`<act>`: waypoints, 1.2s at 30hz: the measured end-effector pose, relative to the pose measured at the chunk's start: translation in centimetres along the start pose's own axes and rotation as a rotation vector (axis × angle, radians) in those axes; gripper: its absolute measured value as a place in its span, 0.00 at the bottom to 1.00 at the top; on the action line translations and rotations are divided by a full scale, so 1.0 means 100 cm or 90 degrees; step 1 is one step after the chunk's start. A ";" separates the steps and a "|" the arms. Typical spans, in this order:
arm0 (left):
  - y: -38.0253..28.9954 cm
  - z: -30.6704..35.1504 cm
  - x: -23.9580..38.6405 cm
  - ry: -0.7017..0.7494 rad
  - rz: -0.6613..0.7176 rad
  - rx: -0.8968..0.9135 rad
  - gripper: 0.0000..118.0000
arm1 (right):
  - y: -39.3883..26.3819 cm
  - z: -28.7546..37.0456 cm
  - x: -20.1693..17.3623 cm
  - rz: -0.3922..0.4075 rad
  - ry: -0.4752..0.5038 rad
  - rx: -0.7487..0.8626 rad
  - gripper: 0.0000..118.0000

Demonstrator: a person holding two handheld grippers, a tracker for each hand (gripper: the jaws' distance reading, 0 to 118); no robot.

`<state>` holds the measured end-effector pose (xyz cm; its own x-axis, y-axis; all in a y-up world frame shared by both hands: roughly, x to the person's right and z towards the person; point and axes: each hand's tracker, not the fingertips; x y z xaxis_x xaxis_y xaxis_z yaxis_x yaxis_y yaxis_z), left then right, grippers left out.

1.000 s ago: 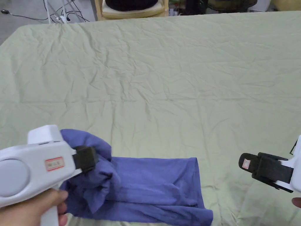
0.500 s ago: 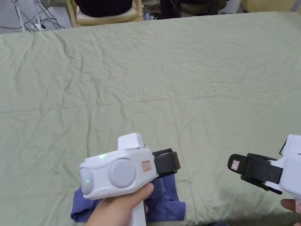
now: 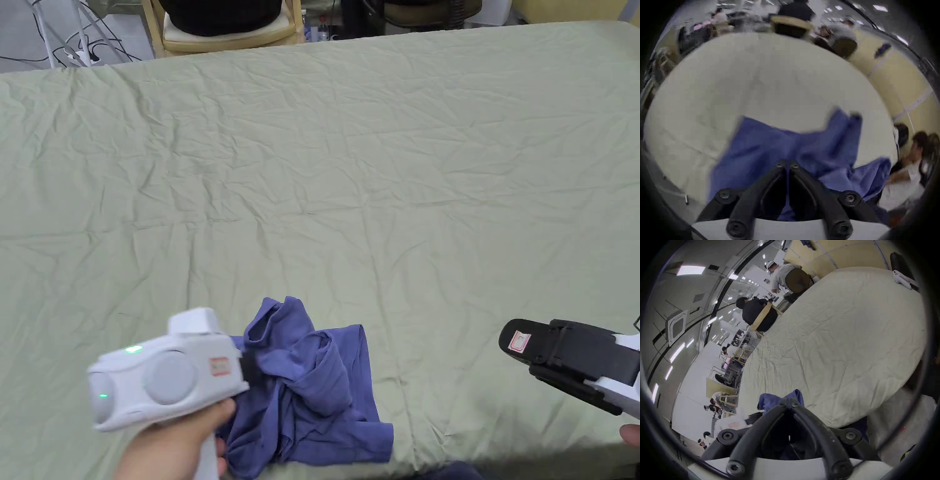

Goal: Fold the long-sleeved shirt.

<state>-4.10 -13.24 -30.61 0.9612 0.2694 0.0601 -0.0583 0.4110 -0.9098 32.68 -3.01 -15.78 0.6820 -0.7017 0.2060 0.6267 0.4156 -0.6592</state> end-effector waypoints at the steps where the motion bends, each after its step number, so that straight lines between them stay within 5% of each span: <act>1: -0.009 -0.009 0.018 -0.033 -0.032 -0.006 0.02 | -0.001 0.001 0.000 -0.003 -0.002 0.000 0.02; 6: -0.038 -0.025 0.107 0.029 -0.221 0.035 0.02 | -0.004 0.005 -0.001 0.000 -0.023 -0.007 0.02; 11: -0.034 -0.003 0.134 -0.124 -0.155 0.013 0.02 | -0.004 0.003 -0.005 0.009 -0.042 -0.013 0.02; 17: -0.004 0.049 0.080 -0.219 -0.087 0.029 0.02 | -0.004 -0.024 -0.024 0.043 -0.031 -0.041 0.02; 23: 0.041 0.080 -0.035 -0.062 -0.039 0.089 0.02 | -0.009 -0.094 -0.063 0.076 -0.031 -0.131 0.02; 29: 0.046 0.058 -0.100 -0.012 0.004 0.007 0.02 | -0.030 -0.183 -0.076 0.074 -0.174 -0.274 0.04; 32: 0.041 0.044 -0.107 -0.020 -0.018 -0.053 0.02 | -0.049 -0.207 -0.050 0.140 -0.356 -0.313 0.04; 36: 0.042 0.043 -0.108 -0.057 -0.003 -0.044 0.02 | -0.053 -0.215 -0.015 0.029 -0.294 -0.293 0.04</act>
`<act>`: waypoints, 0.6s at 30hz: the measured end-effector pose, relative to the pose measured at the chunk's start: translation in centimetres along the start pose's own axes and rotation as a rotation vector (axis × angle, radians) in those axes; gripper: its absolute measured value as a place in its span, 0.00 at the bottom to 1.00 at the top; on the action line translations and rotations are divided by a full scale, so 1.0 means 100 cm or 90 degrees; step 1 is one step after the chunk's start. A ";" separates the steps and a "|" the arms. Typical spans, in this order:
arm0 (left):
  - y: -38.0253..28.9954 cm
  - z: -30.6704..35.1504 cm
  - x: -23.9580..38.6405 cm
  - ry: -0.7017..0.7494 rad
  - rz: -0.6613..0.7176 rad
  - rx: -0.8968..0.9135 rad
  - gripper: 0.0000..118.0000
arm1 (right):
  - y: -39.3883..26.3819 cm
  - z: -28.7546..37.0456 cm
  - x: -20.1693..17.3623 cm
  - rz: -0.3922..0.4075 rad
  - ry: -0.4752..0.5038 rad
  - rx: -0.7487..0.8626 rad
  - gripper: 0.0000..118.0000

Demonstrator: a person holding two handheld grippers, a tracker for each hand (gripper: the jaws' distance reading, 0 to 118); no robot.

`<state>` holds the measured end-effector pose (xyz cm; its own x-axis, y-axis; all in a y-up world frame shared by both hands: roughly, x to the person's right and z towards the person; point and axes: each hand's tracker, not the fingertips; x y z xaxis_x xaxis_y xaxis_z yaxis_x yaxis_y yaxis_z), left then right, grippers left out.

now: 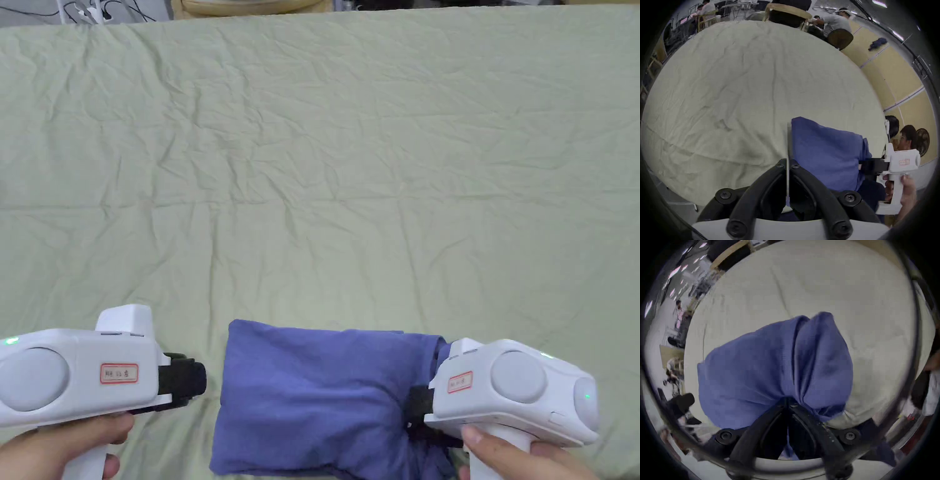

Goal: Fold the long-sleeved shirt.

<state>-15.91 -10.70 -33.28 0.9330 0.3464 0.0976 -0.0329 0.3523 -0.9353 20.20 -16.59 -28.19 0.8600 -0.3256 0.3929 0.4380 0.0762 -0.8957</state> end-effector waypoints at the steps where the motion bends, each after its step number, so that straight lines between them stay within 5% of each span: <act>1: 0.001 0.002 0.003 -0.006 -0.017 0.012 0.02 | 0.003 0.005 0.000 -0.001 -0.001 -0.013 0.04; 3: 0.003 0.001 0.005 -0.021 -0.029 0.020 0.05 | 0.006 0.003 0.002 0.004 0.000 -0.016 0.04; 4: 0.004 -0.001 0.004 -0.040 -0.020 0.023 0.14 | 0.005 0.002 0.003 -0.005 0.004 -0.016 0.04; 5: 0.005 -0.004 0.004 -0.059 -0.006 0.024 0.34 | 0.005 0.003 0.003 -0.004 0.005 -0.015 0.04; 6: 0.007 -0.012 0.003 -0.080 0.011 0.014 0.75 | 0.005 0.004 0.002 -0.002 0.006 -0.015 0.04; 7: 0.007 -0.022 0.002 -0.105 0.024 -0.001 1.00 | 0.005 0.005 0.003 0.000 0.007 -0.015 0.04; 13: 0.009 -0.071 0.009 -0.139 0.062 -0.128 0.90 | 0.000 0.002 0.020 -0.064 0.064 -0.011 0.04; 16: 0.014 -0.083 0.013 -0.103 0.066 -0.132 0.49 | 0.000 0.004 0.033 -0.163 0.110 -0.030 0.04; 18: 0.016 -0.082 0.025 -0.043 -0.042 -0.135 0.17 | 0.000 0.007 0.035 -0.175 0.120 -0.033 0.04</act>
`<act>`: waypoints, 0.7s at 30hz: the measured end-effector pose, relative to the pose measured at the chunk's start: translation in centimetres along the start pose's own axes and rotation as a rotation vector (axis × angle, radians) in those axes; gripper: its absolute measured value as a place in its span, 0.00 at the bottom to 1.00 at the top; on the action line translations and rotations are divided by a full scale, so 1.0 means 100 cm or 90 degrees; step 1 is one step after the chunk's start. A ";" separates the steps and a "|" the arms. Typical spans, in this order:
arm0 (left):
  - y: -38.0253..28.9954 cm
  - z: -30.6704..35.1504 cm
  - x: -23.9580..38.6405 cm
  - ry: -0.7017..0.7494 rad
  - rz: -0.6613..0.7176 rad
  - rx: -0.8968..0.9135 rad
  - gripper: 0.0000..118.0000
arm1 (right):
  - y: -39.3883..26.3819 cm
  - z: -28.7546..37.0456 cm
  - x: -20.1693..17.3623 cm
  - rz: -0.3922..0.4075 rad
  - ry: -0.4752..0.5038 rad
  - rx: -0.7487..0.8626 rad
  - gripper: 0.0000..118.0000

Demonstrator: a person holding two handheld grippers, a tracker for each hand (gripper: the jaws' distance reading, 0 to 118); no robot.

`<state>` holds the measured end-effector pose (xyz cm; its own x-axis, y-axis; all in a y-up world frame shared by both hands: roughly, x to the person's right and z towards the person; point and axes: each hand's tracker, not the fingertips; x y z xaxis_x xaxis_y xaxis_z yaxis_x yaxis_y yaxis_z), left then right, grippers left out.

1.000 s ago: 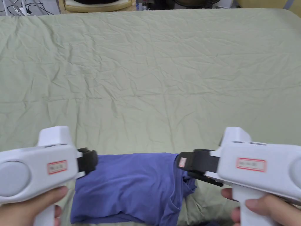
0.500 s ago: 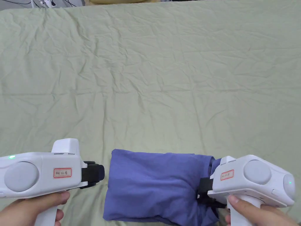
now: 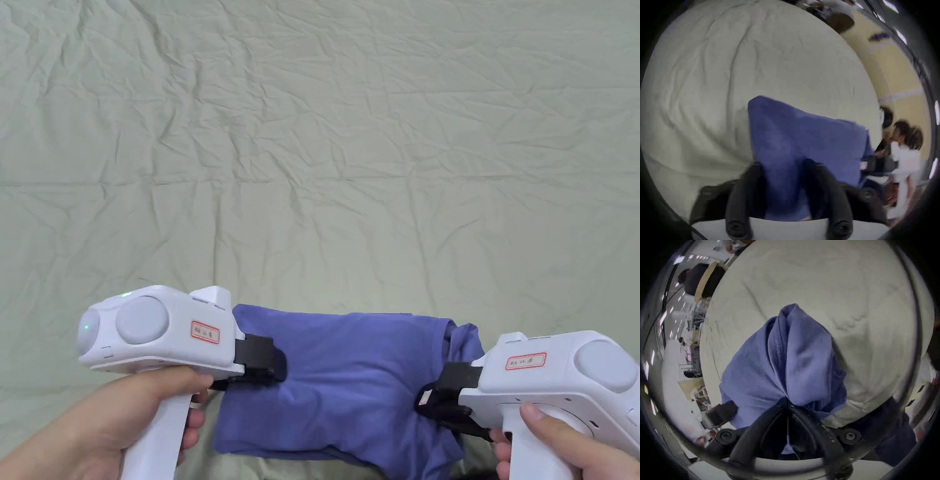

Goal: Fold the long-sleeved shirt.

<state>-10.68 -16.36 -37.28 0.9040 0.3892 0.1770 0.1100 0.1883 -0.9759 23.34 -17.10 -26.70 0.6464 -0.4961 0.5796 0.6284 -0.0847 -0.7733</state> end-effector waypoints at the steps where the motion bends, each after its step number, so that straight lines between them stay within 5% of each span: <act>1: 0.000 0.003 0.004 0.015 -0.047 0.008 0.11 | -0.001 0.002 -0.001 -0.001 0.009 -0.001 0.04; 6: -0.011 0.039 0.001 -0.048 -0.055 0.072 0.08 | -0.013 0.019 -0.018 0.020 0.028 0.049 0.04; 11: -0.023 0.092 -0.016 -0.140 0.015 0.143 0.07 | -0.030 0.040 -0.051 0.083 0.143 0.107 0.04; 16: -0.036 0.156 -0.057 -0.070 0.001 0.196 0.07 | -0.058 0.047 -0.106 0.219 0.128 0.141 0.04; 21: -0.044 0.212 -0.147 0.056 0.080 0.221 0.07 | -0.095 0.031 -0.152 0.302 0.199 0.106 0.04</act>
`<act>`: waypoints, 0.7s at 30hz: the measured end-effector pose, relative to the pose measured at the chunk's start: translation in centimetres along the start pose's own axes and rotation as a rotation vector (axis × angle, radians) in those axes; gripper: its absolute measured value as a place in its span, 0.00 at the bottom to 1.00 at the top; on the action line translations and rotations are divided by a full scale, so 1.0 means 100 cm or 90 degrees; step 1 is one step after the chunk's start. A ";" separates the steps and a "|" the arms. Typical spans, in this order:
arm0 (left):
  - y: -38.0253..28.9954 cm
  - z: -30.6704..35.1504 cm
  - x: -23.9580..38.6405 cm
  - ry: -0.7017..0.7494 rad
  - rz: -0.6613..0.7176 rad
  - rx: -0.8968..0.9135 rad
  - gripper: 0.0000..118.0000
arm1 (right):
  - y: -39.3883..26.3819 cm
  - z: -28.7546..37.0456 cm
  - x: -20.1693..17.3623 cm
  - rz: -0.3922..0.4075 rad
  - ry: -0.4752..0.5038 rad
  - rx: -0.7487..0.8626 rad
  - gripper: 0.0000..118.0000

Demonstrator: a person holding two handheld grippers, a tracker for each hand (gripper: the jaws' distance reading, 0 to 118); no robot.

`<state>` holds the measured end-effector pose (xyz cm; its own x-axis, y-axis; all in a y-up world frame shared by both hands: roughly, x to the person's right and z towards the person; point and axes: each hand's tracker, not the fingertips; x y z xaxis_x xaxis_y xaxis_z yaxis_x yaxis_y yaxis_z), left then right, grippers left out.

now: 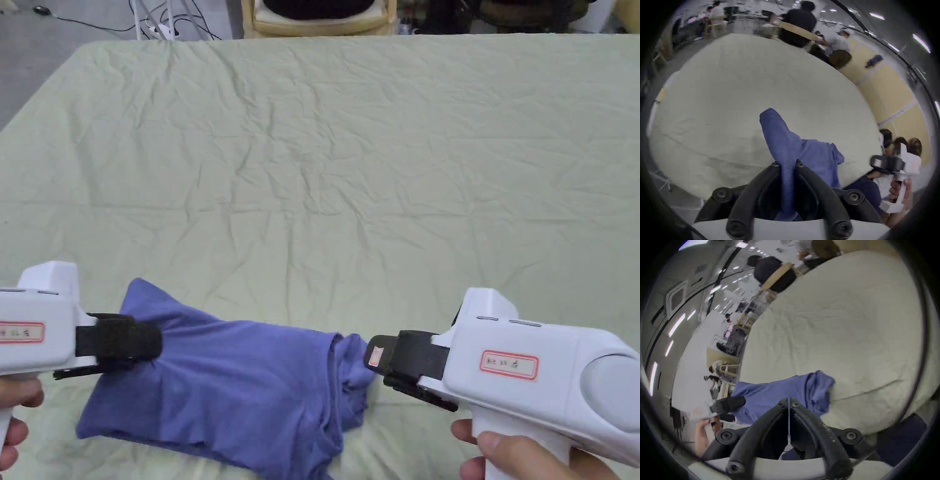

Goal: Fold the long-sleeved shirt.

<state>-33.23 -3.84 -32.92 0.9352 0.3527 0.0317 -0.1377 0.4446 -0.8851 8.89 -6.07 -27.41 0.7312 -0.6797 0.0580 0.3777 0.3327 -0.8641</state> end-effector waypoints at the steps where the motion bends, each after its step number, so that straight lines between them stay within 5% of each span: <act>1: 0.003 0.007 -0.023 0.039 0.019 0.007 0.07 | -0.003 -0.008 -0.009 0.009 0.013 -0.011 0.04; 7: -0.001 0.015 -0.130 0.192 0.120 -0.007 0.12 | -0.024 -0.051 -0.065 0.070 0.049 -0.079 0.03; 8: -0.004 0.013 -0.141 0.167 0.133 -0.014 0.30 | -0.027 -0.055 -0.072 0.076 0.054 -0.089 0.03; 9: -0.007 0.012 -0.144 0.181 0.130 -0.007 0.74 | -0.028 -0.057 -0.077 0.083 0.058 -0.093 0.03; 10: -0.008 0.013 -0.145 0.232 0.119 0.018 1.00 | -0.031 -0.058 -0.082 0.098 0.062 -0.097 0.03; 12: -0.011 0.025 -0.130 0.314 0.050 0.108 0.94 | -0.033 -0.054 -0.089 0.123 0.065 -0.099 0.03; 20: -0.009 0.048 -0.026 0.170 0.008 0.073 0.92 | -0.022 0.013 -0.080 0.156 0.009 -0.015 0.03; 21: -0.017 0.062 -0.009 0.140 -0.024 0.089 0.78 | -0.018 0.031 -0.075 0.172 -0.002 0.003 0.03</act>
<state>-35.89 0.17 -28.63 0.9868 0.1533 -0.0520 -0.1311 0.5685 -0.8122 4.43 0.43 -24.72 0.8078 -0.5634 -0.1734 0.1709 0.5052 -0.8459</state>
